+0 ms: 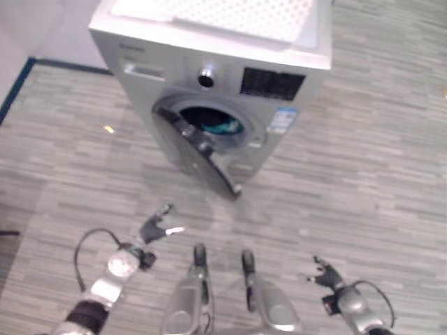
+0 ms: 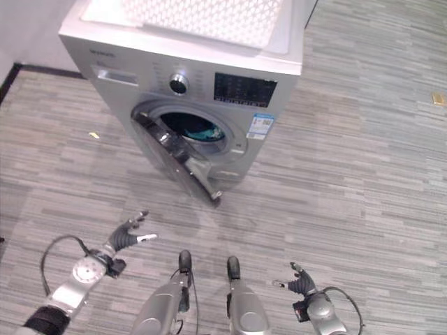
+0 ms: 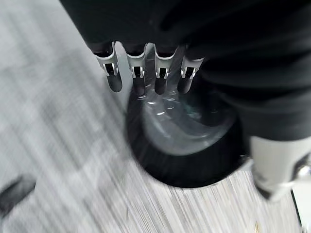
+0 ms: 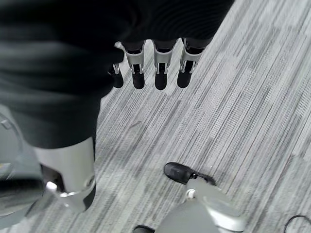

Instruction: Grab the laundry basket,head to the washer,open it,put in the laundry and shut it.

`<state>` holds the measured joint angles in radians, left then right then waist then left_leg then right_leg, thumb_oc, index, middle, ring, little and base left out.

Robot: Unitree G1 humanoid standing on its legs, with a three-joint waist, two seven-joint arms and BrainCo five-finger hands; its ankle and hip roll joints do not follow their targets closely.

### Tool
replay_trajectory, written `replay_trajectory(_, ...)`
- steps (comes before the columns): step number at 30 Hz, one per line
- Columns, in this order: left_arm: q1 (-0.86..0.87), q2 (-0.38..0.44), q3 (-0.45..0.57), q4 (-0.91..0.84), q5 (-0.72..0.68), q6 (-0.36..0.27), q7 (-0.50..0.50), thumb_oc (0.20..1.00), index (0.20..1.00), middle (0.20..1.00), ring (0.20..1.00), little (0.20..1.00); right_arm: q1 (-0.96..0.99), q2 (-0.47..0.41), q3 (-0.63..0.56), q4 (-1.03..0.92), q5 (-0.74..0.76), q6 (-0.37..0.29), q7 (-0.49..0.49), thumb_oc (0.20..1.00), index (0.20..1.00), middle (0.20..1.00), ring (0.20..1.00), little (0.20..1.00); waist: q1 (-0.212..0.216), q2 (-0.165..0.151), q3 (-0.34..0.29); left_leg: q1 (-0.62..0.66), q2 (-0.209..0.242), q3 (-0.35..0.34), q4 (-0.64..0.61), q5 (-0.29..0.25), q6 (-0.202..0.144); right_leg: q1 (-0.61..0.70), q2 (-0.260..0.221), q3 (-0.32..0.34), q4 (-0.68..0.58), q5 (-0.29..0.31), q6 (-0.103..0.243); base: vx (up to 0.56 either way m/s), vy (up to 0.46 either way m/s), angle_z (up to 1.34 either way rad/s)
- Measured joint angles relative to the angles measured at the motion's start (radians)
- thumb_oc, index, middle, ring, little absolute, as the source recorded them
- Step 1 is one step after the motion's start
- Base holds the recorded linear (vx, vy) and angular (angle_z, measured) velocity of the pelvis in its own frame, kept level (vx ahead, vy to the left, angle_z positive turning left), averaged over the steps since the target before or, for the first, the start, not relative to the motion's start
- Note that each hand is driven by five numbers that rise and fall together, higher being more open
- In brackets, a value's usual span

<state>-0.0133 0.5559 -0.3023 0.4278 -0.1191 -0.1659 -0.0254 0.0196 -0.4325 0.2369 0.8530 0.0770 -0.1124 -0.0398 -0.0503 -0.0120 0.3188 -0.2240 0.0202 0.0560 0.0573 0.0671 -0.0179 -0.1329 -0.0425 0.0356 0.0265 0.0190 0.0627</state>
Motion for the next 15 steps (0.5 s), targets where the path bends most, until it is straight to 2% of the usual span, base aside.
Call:
replay_trajectory(1,0.01,0.002,0.006,0.002,-0.013,0.0,0.0,1.0,1.0,1.0,1.0,1.0,0.007,-0.001,-0.001,0.002,0.0,0.001,0.0,1.0,1.0,1.0,1.0,1.0,0.0,0.004,-0.015,0.0,0.001,0.0,-0.008,0.003,-0.002,-0.002,0.001,-0.001,-0.002,0.0,0.0,0.06,-0.066,0.0)
replay_trajectory(2,-0.033,0.024,-0.023,0.063,-0.019,0.002,0.0,1.0,1.0,1.0,1.0,1.0,0.03,0.004,-0.006,0.015,0.0,0.0,0.001,1.0,1.0,1.0,1.0,1.0,-0.002,0.015,-0.03,0.056,0.005,0.001,-0.043,0.021,-0.007,0.043,0.003,-0.007,-0.026,0.0,-0.001,0.06,-0.043,0.05)
replay_trajectory(3,-0.059,0.054,-0.057,0.075,-0.018,0.004,-0.002,1.0,1.0,1.0,1.0,1.0,0.046,0.001,-0.006,0.026,-0.001,-0.001,0.001,1.0,1.0,1.0,1.0,1.0,-0.009,0.025,-0.07,0.075,0.007,0.002,-0.064,0.022,-0.007,0.062,0.005,-0.006,-0.034,-0.005,-0.004,0.07,-0.027,0.0)
replay_trajectory(4,-0.102,0.106,-0.112,0.053,0.0,0.003,-0.003,1.0,1.0,1.0,1.0,1.0,0.064,-0.01,-0.002,0.023,-0.012,-0.001,0.001,1.0,1.0,1.0,1.0,1.0,-0.019,0.037,-0.108,0.086,0.01,0.007,-0.08,0.024,-0.01,0.054,0.008,0.0,-0.033,-0.012,-0.007,0.05,-0.017,-0.2)
replay_trajectory(6,-0.146,0.201,-0.202,-0.02,0.043,-0.011,-0.012,1.0,1.0,1.0,1.0,1.0,0.064,-0.021,-0.002,0.022,-0.037,-0.004,0.003,1.0,1.0,1.0,1.0,1.0,-0.021,0.045,-0.122,0.097,0.018,0.035,-0.088,0.024,-0.01,0.044,0.015,0.029,-0.025,-0.014,-0.006,0.03,0.012,-0.37)
replay_trajectory(7,-0.153,0.216,-0.223,-0.045,0.061,-0.028,-0.023,1.0,1.0,1.0,1.0,1.0,0.064,-0.026,-0.006,0.023,-0.038,-0.006,0.002,1.0,1.0,1.0,1.0,1.0,-0.02,0.053,-0.134,0.094,0.02,0.045,-0.09,0.024,-0.01,0.045,0.018,0.034,-0.025,-0.008,-0.005,0.05,0.012,-0.36)
replay_trajectory(8,-0.178,0.219,-0.227,-0.052,0.075,-0.035,-0.025,1.0,1.0,1.0,1.0,1.0,0.067,-0.031,-0.006,0.022,-0.038,-0.005,0.002,1.0,1.0,1.0,1.0,1.0,-0.036,0.056,-0.138,0.098,0.02,0.053,-0.091,0.025,-0.01,0.046,0.018,0.043,-0.029,-0.003,-0.005,0.05,-0.003,-0.4)
replay_trajectory(10,-0.286,0.216,-0.338,-0.037,0.173,-0.046,-0.034,1.0,1.0,1.0,1.0,1.0,0.069,-0.043,-0.006,0.026,-0.038,-0.004,0.007,1.0,1.0,1.0,1.0,1.0,-0.063,0.064,-0.144,0.112,0.027,0.074,-0.098,0.025,-0.01,0.044,0.024,0.065,-0.031,0.002,-0.002,0.03,0.0,-0.29)
replay_trajectory(15,-0.491,0.179,-0.526,0.042,0.342,-0.069,-0.064,1.0,1.0,1.0,1.0,1.0,0.064,-0.053,-0.005,0.022,-0.039,-0.003,0.008,1.0,1.0,1.0,1.0,1.0,-0.107,0.061,-0.144,0.1,0.036,0.104,-0.121,0.033,-0.02,0.004,0.031,0.081,-0.023,0.013,-0.002,-0.01,0.017,-0.2)
